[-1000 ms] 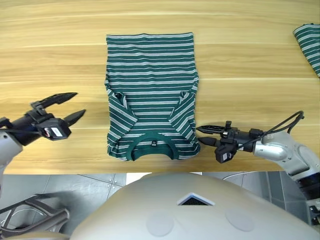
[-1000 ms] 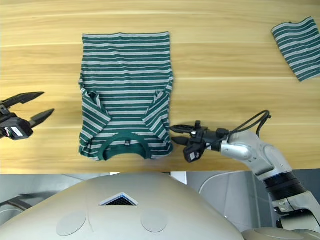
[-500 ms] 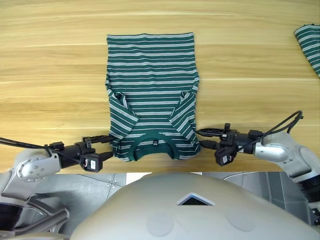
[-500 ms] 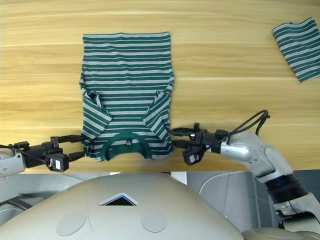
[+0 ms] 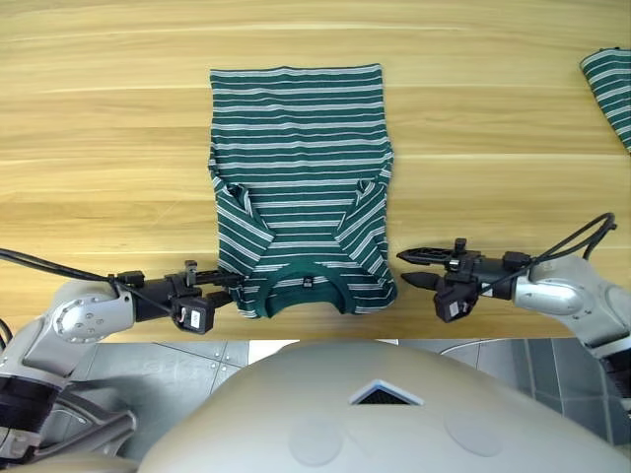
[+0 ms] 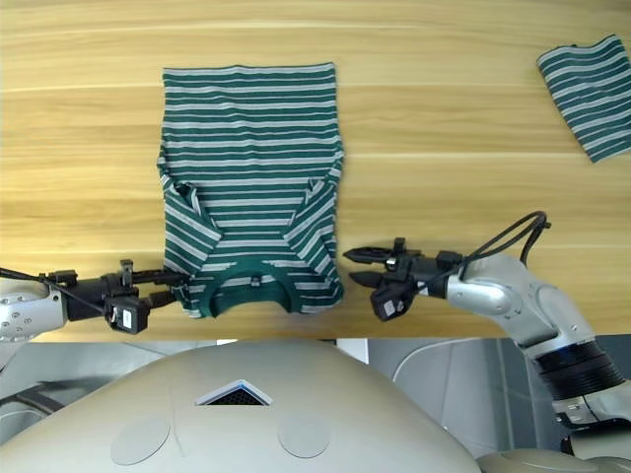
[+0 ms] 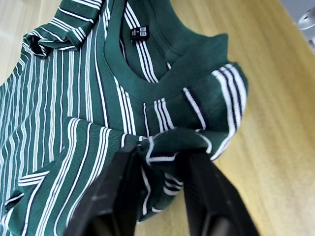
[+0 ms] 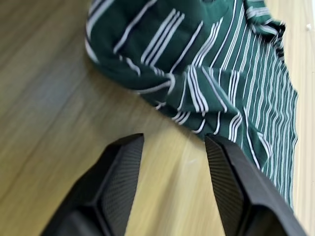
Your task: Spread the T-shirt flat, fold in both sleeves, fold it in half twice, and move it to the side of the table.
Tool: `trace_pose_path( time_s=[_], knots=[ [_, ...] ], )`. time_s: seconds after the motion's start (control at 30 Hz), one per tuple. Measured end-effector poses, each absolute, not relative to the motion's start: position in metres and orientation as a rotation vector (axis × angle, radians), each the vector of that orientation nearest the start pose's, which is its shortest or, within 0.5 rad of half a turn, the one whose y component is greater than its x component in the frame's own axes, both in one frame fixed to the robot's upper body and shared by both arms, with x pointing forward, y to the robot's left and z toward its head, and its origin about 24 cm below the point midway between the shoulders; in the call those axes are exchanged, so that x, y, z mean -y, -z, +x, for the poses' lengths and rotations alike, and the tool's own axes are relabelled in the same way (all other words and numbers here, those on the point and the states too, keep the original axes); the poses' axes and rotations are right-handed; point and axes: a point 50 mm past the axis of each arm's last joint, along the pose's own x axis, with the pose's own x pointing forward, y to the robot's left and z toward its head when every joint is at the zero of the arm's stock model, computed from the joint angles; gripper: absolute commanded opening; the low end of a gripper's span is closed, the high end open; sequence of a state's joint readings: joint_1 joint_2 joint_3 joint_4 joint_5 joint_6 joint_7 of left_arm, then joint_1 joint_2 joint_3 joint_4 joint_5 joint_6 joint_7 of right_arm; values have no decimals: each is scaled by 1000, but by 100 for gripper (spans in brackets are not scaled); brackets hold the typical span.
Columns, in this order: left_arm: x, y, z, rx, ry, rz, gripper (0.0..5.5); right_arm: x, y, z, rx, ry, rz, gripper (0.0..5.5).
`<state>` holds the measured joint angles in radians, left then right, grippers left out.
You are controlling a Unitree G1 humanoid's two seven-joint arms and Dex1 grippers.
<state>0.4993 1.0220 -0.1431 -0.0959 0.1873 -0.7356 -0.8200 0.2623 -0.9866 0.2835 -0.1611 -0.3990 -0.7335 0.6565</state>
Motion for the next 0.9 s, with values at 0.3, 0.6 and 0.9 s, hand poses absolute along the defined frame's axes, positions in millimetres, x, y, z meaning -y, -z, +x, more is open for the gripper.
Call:
trace_pose_path(
  time_s=[0.3, 0.6, 0.9],
  knots=[
    [-233, -35, 110, -217, 1465, 970, 9, 188, -46, 132, 87, -1556, -1117, 231],
    [-227, -34, 122, -186, 1395, 988, 9, 180, -38, 134, 109, -1580, -1070, 231],
    [-226, -33, 124, -180, 1366, 983, 9, 179, -34, 134, 114, -1576, -1048, 182]
  ],
)
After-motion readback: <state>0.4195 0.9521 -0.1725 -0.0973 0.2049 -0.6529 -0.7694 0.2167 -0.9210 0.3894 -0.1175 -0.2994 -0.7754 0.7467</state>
